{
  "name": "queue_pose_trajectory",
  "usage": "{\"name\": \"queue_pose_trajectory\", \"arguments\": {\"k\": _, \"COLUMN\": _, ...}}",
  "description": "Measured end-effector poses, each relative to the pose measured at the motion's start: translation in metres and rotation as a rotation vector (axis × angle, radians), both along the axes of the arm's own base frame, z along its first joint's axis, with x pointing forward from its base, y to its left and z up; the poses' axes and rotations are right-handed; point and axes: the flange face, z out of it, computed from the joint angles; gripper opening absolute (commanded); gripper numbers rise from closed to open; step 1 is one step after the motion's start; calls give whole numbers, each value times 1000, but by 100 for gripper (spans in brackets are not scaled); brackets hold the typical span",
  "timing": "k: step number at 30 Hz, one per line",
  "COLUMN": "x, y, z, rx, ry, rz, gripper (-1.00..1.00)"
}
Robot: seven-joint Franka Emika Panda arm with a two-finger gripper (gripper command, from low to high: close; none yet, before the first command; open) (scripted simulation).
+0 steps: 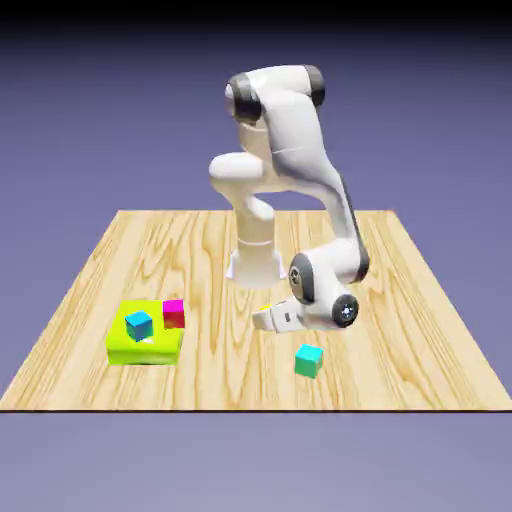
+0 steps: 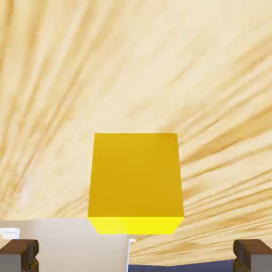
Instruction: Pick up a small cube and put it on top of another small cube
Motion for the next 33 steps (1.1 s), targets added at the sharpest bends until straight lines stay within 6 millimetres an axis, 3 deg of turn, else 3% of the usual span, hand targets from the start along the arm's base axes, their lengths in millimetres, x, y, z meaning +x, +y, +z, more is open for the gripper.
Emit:
{"name": "queue_pose_trajectory", "arguments": {"k": 1, "x": -8, "y": -4, "z": -8, "rx": 1, "ry": 0, "rz": 0, "gripper": -100}}
{"name": "queue_pose_trajectory", "arguments": {"k": 3, "x": -8, "y": -4, "z": -8, "rx": 1, "ry": 1, "rz": -1, "gripper": -100}}
{"name": "queue_pose_trajectory", "arguments": {"k": 6, "x": 23, "y": 13, "z": 27, "rx": 1, "ry": 0, "rz": -1, "gripper": -100}}
{"name": "queue_pose_trajectory", "arguments": {"k": 8, "x": 40, "y": 10, "z": 34, "rx": 10, "ry": -17, "rz": -86, "gripper": -100}}
{"name": "queue_pose_trajectory", "arguments": {"k": 10, "x": 79, "y": -22, "z": 45, "rx": 15, "ry": -81, "rz": -188, "gripper": -100}}
{"name": "queue_pose_trajectory", "arguments": {"k": 16, "x": 129, "y": -124, "z": 67, "rx": -13, "ry": -81, "rz": -445, "gripper": -100}}
{"name": "queue_pose_trajectory", "arguments": {"k": 21, "x": 152, "y": -216, "z": 97, "rx": -28, "ry": -100, "rz": -644, "gripper": -100}}
{"name": "queue_pose_trajectory", "arguments": {"k": 26, "x": 158, "y": -307, "z": 139, "rx": -38, "ry": -140, "rz": -826, "gripper": -100}}
{"name": "queue_pose_trajectory", "arguments": {"k": 27, "x": 154, "y": -314, "z": 141, "rx": -34, "ry": -118, "rz": -856, "gripper": -100}}
{"name": "queue_pose_trajectory", "arguments": {"k": 30, "x": 137, "y": -308, "z": 132, "rx": -6, "ry": 18, "rz": -936, "gripper": -100}}
{"name": "queue_pose_trajectory", "arguments": {"k": 33, "x": 136, "y": -343, "z": 165, "rx": 1, "ry": 0, "rz": -995, "gripper": -100}}
